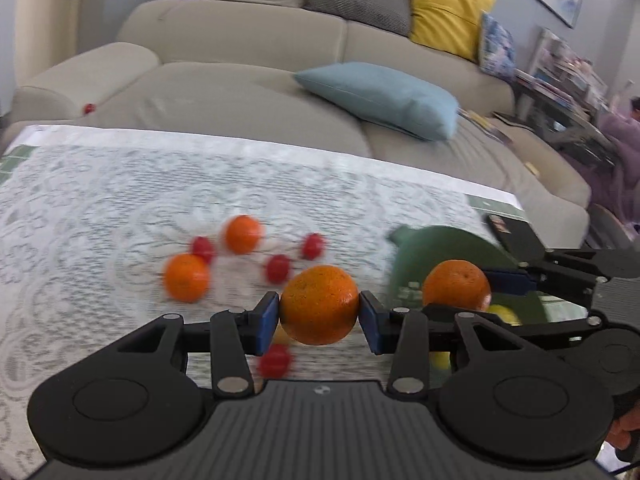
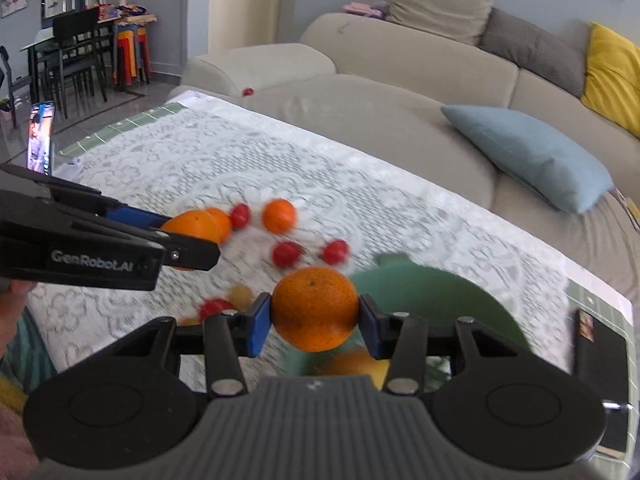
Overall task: Organize fruits
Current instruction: 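Carry both oranges into the green colander and open both tools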
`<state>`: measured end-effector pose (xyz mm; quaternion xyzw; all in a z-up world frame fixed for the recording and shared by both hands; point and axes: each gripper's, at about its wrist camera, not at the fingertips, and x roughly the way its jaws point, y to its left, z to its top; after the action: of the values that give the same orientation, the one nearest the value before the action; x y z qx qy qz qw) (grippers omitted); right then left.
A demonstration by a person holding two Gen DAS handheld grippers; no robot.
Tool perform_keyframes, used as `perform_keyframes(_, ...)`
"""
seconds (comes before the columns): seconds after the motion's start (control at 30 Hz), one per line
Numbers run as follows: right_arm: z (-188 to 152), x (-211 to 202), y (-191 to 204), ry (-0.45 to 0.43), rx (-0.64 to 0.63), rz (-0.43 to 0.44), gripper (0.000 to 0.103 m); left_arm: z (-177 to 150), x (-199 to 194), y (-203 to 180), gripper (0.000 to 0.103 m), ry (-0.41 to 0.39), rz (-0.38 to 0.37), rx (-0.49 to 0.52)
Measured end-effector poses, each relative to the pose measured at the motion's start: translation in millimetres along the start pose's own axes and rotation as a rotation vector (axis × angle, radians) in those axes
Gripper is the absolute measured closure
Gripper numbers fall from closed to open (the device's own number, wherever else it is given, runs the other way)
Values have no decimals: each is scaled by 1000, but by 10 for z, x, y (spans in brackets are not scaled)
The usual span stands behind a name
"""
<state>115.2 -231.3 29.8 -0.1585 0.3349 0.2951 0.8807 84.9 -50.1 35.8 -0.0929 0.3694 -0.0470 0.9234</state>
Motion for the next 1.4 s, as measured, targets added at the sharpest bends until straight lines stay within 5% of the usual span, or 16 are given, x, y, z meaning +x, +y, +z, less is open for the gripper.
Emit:
perform_keyframes(0.4,-262,-71,-427,106,-53,-82,59,34,399,-655,54,120,-91,83)
perform_keyframes(0.87,-252,156,-449,178,-123,-81,59,46,734,-705,54,191,-106,114)
perform_keyframes(1.4,-179,446,-468,268,-181,-76,59,119,856,-704,49,178,-77,142)
